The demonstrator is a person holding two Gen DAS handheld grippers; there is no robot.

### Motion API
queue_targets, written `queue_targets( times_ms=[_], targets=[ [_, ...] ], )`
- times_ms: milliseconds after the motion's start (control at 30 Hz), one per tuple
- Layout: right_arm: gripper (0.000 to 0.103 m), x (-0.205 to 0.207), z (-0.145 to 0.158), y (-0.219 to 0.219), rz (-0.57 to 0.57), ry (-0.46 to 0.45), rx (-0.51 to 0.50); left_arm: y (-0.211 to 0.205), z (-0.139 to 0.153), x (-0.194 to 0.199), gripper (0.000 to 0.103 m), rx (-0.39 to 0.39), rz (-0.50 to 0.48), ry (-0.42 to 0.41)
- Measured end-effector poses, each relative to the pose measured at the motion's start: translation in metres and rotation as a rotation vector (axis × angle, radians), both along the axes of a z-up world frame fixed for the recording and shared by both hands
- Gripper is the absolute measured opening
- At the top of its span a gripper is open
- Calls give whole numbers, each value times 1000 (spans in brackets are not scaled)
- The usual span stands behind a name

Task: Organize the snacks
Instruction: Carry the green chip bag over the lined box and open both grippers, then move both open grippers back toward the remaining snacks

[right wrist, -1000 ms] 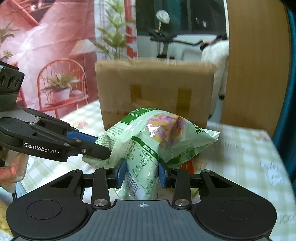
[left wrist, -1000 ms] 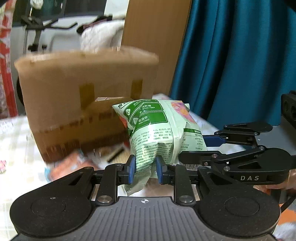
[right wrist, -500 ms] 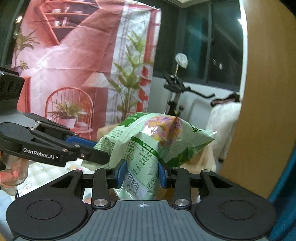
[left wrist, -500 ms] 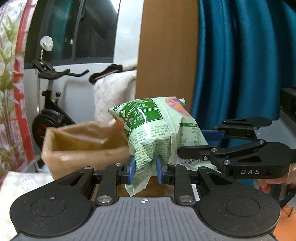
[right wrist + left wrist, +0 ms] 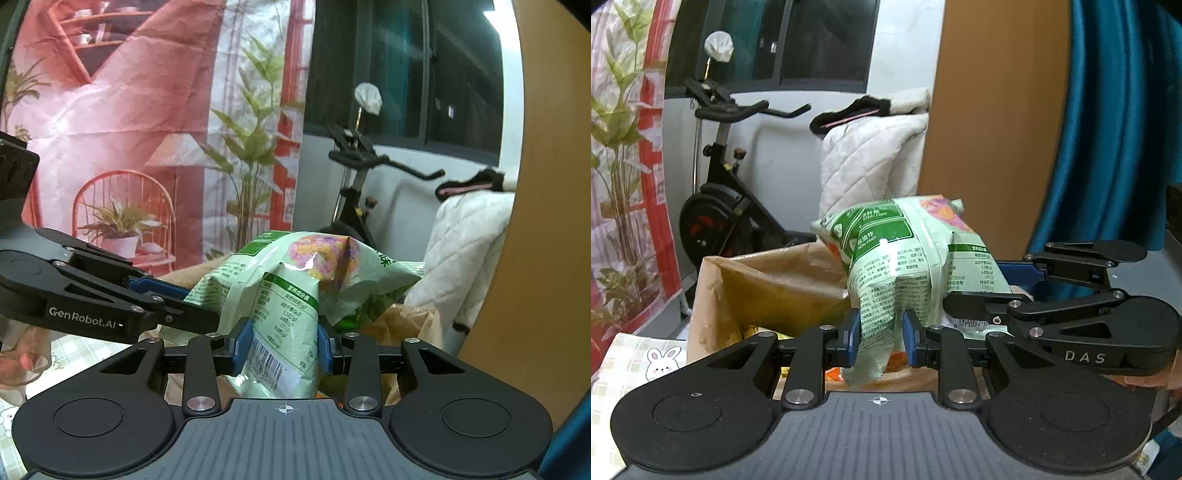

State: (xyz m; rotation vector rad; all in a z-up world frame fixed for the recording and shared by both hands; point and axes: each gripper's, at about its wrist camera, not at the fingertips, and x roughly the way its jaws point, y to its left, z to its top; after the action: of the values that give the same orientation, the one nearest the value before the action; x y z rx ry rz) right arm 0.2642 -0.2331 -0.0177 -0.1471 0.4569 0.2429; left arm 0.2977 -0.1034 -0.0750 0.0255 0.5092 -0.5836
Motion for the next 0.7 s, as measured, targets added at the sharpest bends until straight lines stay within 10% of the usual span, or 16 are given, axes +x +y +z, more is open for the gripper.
queue_targets(
  times_ms=[233,700],
  targets=[
    [44,5,-18,-7,-100,9,-8,3,2,-5,54,-21,46,-26],
    [45,-87,-46,-49,-179,-69,124,51,2,-45,55,-64,157,-9]
  ],
)
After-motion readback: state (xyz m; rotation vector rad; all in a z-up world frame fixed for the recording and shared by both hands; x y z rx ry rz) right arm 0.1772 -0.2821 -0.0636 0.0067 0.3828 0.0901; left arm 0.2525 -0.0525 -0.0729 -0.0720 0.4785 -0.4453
